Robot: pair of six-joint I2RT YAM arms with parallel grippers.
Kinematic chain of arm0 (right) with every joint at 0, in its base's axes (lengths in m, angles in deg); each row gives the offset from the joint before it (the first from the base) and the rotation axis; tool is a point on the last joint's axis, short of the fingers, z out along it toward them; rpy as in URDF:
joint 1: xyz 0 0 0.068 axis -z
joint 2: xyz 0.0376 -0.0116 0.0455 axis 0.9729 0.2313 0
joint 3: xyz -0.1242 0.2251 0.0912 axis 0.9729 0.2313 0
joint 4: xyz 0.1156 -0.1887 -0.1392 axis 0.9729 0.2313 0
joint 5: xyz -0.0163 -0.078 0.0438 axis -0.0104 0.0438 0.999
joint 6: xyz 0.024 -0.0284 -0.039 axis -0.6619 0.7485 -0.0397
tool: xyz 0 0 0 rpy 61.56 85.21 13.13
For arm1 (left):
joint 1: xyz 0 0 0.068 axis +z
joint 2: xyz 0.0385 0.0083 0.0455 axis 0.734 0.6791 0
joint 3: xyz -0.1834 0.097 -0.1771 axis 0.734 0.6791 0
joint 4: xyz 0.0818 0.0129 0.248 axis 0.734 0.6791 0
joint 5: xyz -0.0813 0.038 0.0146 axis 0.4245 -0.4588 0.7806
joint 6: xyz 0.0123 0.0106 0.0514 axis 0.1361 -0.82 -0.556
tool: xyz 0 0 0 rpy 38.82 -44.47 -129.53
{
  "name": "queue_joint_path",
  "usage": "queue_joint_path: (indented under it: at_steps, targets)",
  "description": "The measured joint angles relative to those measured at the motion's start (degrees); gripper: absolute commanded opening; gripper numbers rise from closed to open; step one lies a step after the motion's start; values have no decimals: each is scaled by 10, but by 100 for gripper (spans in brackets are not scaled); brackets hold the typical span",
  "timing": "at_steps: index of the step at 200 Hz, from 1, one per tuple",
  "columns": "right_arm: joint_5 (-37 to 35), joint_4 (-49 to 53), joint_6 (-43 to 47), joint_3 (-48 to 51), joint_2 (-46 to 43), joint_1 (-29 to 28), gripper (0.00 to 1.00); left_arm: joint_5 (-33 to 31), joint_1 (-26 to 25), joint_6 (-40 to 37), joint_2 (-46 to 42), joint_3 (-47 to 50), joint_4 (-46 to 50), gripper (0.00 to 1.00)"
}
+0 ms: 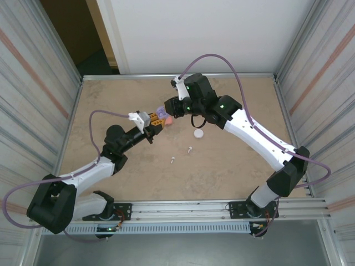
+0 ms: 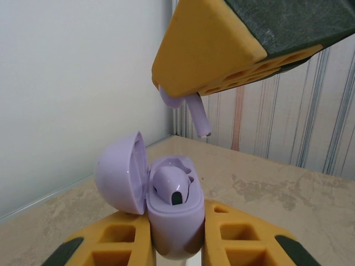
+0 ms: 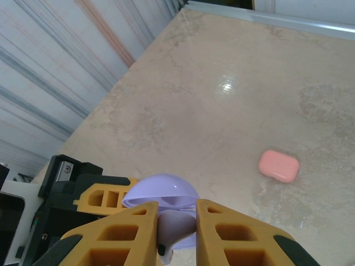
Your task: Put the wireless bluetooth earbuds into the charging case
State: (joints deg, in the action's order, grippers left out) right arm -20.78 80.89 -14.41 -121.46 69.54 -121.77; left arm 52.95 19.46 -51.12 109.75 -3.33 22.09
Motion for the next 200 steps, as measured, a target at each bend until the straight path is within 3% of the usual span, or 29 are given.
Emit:
queue_joint_path:
  at_steps: [200]
  targets:
    - [-13, -11, 9, -2, 21, -14, 21, 0, 0, 9, 0, 0, -4, 0]
